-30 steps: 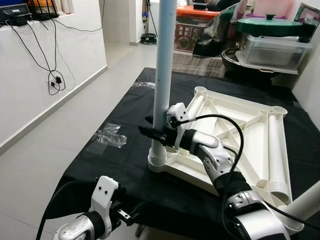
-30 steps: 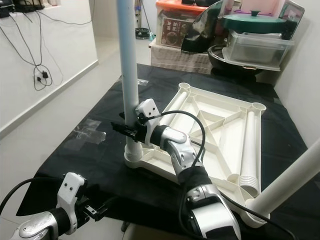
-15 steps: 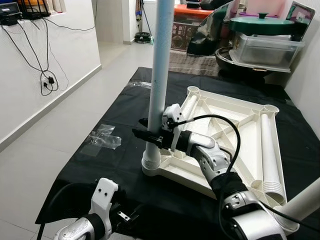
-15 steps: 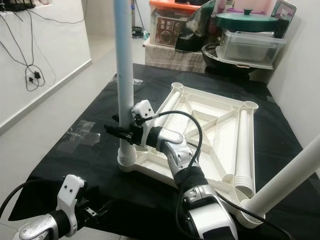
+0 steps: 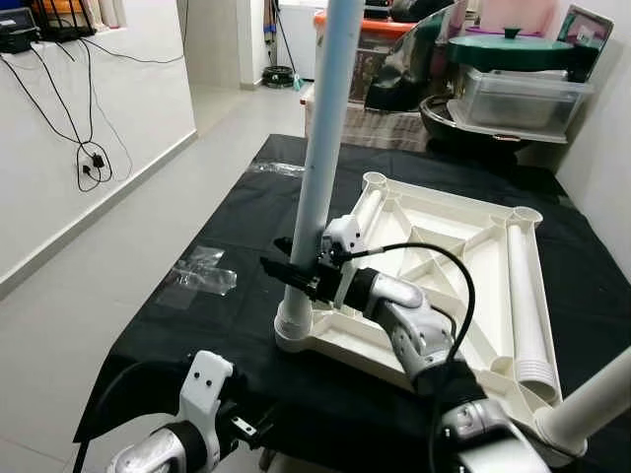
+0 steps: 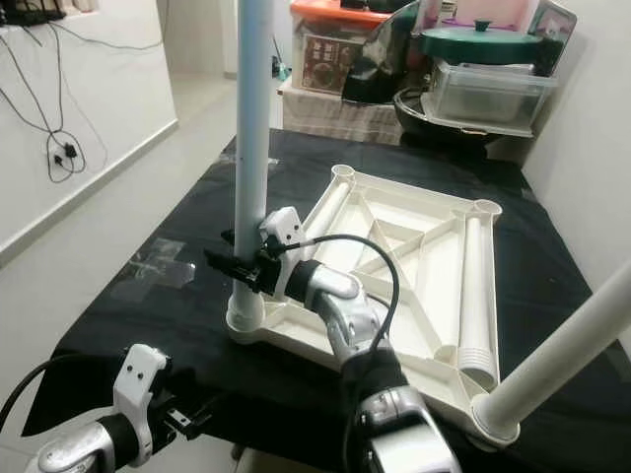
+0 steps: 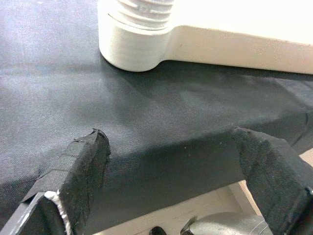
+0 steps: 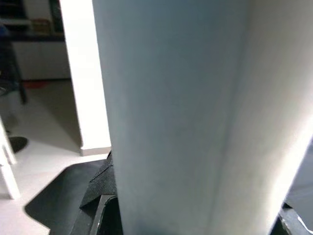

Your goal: Building children table

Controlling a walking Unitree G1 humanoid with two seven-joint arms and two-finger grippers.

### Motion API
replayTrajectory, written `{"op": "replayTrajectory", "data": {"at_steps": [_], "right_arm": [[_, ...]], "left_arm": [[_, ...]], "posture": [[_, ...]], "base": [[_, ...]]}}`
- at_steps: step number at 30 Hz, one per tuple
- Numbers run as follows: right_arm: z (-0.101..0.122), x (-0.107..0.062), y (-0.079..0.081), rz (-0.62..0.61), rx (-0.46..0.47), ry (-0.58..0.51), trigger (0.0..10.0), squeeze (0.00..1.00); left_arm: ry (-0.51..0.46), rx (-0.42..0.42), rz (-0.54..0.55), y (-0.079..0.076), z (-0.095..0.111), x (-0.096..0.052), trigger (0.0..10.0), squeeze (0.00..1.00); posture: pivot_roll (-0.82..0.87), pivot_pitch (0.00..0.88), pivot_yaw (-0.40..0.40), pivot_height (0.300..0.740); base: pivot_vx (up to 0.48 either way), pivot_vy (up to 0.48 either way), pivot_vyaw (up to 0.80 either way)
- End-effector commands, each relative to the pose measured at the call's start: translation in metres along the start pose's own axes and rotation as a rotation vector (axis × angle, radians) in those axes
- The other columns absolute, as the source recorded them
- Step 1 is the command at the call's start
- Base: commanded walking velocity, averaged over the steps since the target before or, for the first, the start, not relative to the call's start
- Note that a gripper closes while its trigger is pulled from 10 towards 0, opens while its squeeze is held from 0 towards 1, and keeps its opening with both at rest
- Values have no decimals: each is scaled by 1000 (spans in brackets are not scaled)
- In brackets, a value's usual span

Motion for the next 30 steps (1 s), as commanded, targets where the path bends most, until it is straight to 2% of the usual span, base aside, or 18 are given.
{"op": "replayTrajectory", "data": {"at_steps": [1,3,4,5,7,9,10,12,13,15,16,18,22,25,30], "right_arm": [[-35,-5,2,-59,19,141,10000,0],[-47,-13,-15,-235,15,208,10000,0],[-47,-13,-15,-235,15,208,10000,0],[-51,-19,-25,-337,25,235,10000,0],[-51,-19,-25,-337,25,235,10000,0],[-67,-36,-40,-530,65,327,10000,0],[-67,-36,-40,-530,65,327,10000,0],[-78,-47,-45,-647,88,389,10000,0],[-78,-47,-45,-647,88,389,10000,0],[-80,-58,-57,-794,102,395,10000,0],[-80,-58,-57,-794,102,395,10000,0],[-78,-70,-68,-937,117,381,10000,0],[-77,-73,-71,-975,119,376,10000,0],[-83,-79,-70,-1074,216,352,10000,0],[-82,-85,-72,-1124,244,333,10000,0]], "left_arm": [[13,2,0,0,-3,-1,10000,0],[14,5,1,1,-2,-1,10000,0],[14,5,1,1,-2,-1,10000,0],[14,6,2,1,-2,-1,10000,0],[14,6,2,1,-2,-1,10000,0],[17,7,2,1,-3,-1,10000,0],[17,7,2,1,-3,-1,10000,0],[18,7,2,1,-3,-1,10000,0],[18,7,2,1,-3,-1,10000,0],[18,8,4,2,-4,0,10000,0],[18,8,4,2,-4,0,10000,0],[18,10,10,3,-4,0,10000,0],[18,10,12,4,-4,0,10000,0],[20,9,18,4,-5,0,10000,0],[20,12,21,5,-6,-1,10000,0]], "posture": [[102,0,-81,740],[100,0,-81,740],[100,0,-81,740],[98,0,-80,740],[98,0,-80,740],[90,0,-77,740],[90,0,-77,740],[89,0,-76,740],[89,0,-76,740],[92,0,-79,740],[92,0,-79,740],[94,0,-82,740],[94,0,-82,740],[95,0,-84,740],[94,0,-82,740]], "base": [[0,0,0],[0,0,0],[0,0,0],[0,0,0],[0,0,0],[0,0,0],[0,0,0],[0,0,0],[0,0,0],[0,0,0],[0,0,0],[0,0,0],[0,0,0],[0,0,0],[0,0,0]]}}
Point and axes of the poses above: a point about 5 cm out from each wrist's last joint towards the gripper, its own x axis pointing out of the wrist towards the gripper, its own z axis along the axis of the wrist's last joint, y = z × x, the point moved 4 cm from there along x, pointing out of the wrist towards the gripper, and after that the axes turned 3 degrees about x, right-handed, at the moved point
